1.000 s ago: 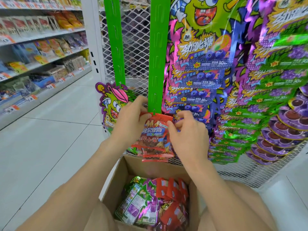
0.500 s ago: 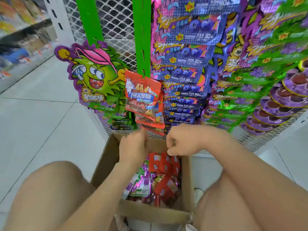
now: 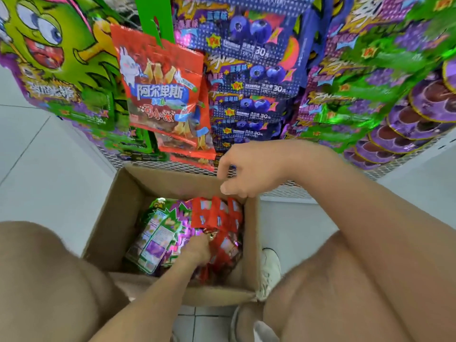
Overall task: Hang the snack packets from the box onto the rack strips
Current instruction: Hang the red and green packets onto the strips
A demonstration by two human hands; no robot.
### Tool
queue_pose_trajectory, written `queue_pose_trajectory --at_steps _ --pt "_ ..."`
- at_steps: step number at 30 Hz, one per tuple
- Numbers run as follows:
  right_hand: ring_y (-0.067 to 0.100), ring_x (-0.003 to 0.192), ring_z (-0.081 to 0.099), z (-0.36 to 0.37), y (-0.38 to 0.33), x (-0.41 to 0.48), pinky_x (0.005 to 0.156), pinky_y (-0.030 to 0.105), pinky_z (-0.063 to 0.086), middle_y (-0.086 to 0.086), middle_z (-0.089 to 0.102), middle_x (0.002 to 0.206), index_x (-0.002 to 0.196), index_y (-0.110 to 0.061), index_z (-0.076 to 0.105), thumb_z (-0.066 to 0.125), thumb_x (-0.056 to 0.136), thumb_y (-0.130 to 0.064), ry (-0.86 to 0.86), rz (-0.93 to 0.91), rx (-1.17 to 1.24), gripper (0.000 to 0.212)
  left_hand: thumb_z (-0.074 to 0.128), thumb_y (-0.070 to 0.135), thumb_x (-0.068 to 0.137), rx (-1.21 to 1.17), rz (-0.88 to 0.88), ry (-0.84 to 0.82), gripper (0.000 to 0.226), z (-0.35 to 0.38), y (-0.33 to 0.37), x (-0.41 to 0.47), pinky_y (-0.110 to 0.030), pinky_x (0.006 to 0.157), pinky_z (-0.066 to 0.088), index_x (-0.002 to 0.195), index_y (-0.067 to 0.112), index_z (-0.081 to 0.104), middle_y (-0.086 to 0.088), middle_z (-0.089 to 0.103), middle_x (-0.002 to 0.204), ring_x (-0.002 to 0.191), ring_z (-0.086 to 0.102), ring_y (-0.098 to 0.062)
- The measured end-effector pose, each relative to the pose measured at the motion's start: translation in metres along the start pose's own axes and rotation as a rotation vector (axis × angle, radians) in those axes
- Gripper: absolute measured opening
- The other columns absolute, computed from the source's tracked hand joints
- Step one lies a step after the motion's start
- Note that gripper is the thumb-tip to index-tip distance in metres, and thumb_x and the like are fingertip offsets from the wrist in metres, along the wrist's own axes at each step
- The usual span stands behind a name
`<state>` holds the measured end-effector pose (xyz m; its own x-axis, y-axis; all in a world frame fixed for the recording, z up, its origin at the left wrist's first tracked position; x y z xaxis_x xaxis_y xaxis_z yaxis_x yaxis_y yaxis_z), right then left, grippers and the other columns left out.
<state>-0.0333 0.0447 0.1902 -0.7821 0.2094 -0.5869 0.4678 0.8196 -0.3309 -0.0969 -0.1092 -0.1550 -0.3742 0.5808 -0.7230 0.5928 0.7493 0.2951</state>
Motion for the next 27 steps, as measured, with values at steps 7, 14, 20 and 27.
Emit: queue_pose_trajectory --at_steps 7,14,20,27 --pt "0.008 0.076 0.076 0.004 0.0 0.001 0.064 0.023 0.055 -0.006 0.08 0.085 0.117 -0.014 0.069 0.054 0.104 -0.021 -0.07 0.043 0.0 0.021 0.071 0.019 0.084 0.007 0.011 -0.167 0.033 -0.054 0.028 -0.039 -0.026 0.046 0.046 0.062 0.003 0.052 -0.005 0.056 0.06 0.081 0.073 -0.035" --pt "0.024 0.091 0.07 0.011 -0.033 -0.006 0.076 0.038 0.061 0.008 0.073 0.105 0.112 -0.007 0.068 0.081 0.084 -0.037 0.034 0.063 -0.238 0.043 0.078 0.016 0.091 -0.428 -0.009 -0.118 0.016 -0.162 0.039 -0.127 -0.031 0.064 0.062 0.097 0.002 0.072 -0.009 0.077 0.074 0.057 0.073 -0.013" --pt "0.018 0.083 0.053 0.039 -0.075 -0.022 0.061 0.033 0.039 -0.002 0.048 0.089 0.085 -0.019 0.046 0.09 0.067 -0.057 0.206 0.074 -0.05 0.061 0.078 0.022 0.091 -0.885 0.074 0.036 0.017 -0.227 0.032 -0.208 -0.03 0.065 0.055 0.097 0.008 0.073 -0.004 0.073 0.077 0.06 0.067 -0.015" --pt "0.029 0.122 0.059 0.024 -0.081 -0.032 0.088 0.033 0.051 0.007 0.065 0.123 0.125 -0.014 0.071 0.071 0.091 -0.019 0.617 0.086 0.245 0.035 0.068 0.044 0.097 -0.725 0.268 0.725 0.038 -0.278 0.043 -0.286 -0.031 0.065 0.049 0.08 0.012 0.08 -0.002 0.076 0.072 0.063 0.066 -0.013"
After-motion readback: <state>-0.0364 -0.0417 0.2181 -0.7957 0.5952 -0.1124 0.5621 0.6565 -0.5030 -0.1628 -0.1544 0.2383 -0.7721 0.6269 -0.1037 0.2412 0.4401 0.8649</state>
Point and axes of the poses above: each hand's wrist, its own x-axis towards the middle knuckle, its own z-axis out of the palm, y = z × x, the point moved 2 cm from there along x, towards the middle knuckle
